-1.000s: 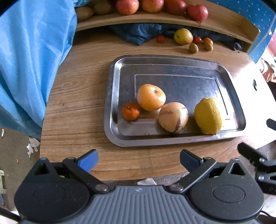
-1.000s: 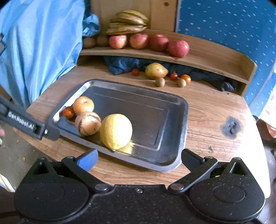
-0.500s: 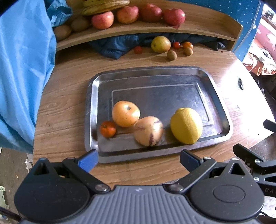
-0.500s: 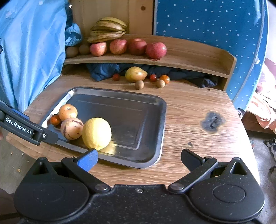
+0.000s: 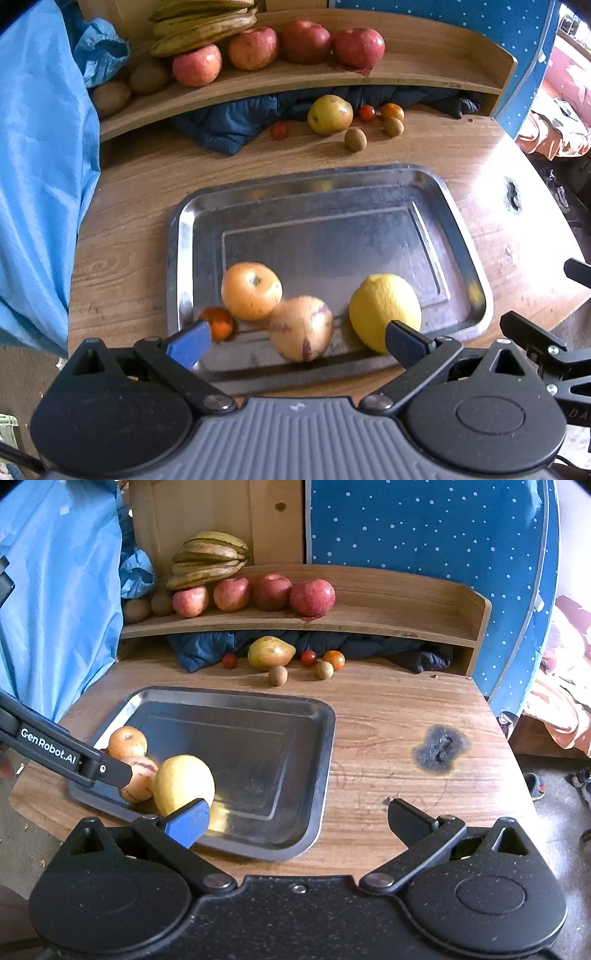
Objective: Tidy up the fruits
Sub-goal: 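Lift both open tools up and away from the tray, then move both tools toward the small brown kiwis under the shelf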
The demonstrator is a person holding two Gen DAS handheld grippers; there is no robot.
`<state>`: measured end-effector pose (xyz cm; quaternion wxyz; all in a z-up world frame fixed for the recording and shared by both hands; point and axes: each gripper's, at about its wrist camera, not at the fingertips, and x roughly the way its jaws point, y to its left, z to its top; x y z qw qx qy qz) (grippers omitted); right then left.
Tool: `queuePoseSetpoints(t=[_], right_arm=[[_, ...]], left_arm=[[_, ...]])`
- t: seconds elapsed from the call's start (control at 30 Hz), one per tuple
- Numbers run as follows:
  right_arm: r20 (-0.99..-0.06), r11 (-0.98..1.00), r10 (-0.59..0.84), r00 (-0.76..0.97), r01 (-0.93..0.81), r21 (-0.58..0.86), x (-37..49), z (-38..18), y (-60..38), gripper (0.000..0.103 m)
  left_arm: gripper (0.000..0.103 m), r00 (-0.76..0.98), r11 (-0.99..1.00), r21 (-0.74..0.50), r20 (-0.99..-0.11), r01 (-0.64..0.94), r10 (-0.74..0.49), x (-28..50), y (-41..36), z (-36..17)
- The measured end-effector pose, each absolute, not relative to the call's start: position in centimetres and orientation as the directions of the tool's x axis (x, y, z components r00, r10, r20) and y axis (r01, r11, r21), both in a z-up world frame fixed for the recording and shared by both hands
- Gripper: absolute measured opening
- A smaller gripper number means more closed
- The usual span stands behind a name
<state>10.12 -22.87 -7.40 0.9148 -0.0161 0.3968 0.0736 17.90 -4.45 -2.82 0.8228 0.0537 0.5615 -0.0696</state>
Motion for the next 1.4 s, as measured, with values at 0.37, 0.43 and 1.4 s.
queuePoseSetpoints(t=[0.37,0.43,1.4], right_arm=[[-0.728,0.984,0.132,0.673,-0.176,0.016,14.0,-7.1,-22.8,0.102],[-0.727,0.984,0.130,0.674,-0.180,0.009,14.6,-7.0,-22.8,0.102],[-0.716,0.998,-0.063,0.695,0.027,-0.062,22.6,-8.2,-25.3,0.102]], left_arm=[[0.102,0.373,0.990,-0.022,-0.925,0.139,-0.073,21.8,-3.9,-2.8],[0.102,0.377,0.990,-0.032,-0.923,0.135,-0.081,22.5,-3.7,-2.8],[0.102,0.372,0.978,-0.155,-0.907,0.142,-0.198,34.8,-6.8,-6.1]])
